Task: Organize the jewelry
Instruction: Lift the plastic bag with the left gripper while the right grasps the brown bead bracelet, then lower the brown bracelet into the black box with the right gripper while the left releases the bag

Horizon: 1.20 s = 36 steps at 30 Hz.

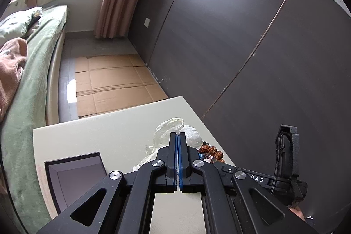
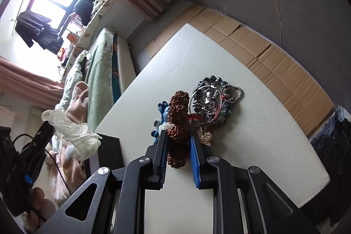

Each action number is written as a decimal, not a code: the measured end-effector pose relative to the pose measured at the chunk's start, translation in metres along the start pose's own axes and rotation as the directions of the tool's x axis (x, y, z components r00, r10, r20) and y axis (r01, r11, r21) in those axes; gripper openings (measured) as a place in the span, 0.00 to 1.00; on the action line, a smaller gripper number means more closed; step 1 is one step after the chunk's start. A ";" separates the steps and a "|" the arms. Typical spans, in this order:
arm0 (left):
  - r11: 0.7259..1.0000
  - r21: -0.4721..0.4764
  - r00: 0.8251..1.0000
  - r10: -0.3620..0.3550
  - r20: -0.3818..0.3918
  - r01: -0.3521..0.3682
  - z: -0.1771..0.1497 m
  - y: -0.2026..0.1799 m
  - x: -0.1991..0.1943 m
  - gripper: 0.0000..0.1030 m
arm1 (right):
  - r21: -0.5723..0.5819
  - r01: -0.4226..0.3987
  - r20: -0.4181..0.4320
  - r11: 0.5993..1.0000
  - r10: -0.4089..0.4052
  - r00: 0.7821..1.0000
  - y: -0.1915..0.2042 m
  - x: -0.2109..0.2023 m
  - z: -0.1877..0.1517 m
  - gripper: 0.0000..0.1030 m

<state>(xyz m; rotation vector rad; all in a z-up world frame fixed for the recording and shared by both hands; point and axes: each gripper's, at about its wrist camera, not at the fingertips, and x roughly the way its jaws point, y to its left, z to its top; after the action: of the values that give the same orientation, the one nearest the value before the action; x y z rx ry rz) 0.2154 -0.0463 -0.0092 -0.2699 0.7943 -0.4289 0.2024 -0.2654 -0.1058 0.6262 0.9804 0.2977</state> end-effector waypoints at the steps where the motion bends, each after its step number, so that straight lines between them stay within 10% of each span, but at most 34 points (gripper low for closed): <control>1: 1.000 -0.004 1.000 0.000 0.007 0.000 0.000 0.002 -0.003 0.00 | -0.008 -0.010 0.007 1.000 0.010 1.000 0.002 -0.002 0.000 0.20; 19: 0.996 -0.083 0.996 0.045 0.083 -0.039 -0.001 0.047 -0.062 0.00 | -0.184 -0.160 0.076 0.970 0.177 0.981 0.087 -0.018 0.009 0.20; 32: 0.977 -0.166 0.989 0.124 -0.081 -0.136 -0.011 0.091 -0.048 0.00 | -0.288 -0.298 -0.033 0.910 0.301 0.953 0.160 0.018 -0.001 0.20; 34: 0.972 -0.173 0.984 0.140 -0.114 -0.159 -0.013 0.097 -0.044 0.05 | -0.282 -0.302 -0.060 0.911 0.297 0.953 0.158 0.029 -0.008 0.20; 36: 0.968 -0.181 0.981 0.152 -0.120 -0.172 -0.014 0.103 -0.045 0.49 | -0.284 -0.305 -0.083 0.909 0.294 0.952 0.159 0.035 -0.014 0.20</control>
<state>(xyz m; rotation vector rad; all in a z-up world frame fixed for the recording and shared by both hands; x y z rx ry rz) 0.2049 0.0638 -0.0306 -0.3601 0.9550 -0.2131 0.2159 -0.1179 -0.0370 0.4973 0.8536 0.7186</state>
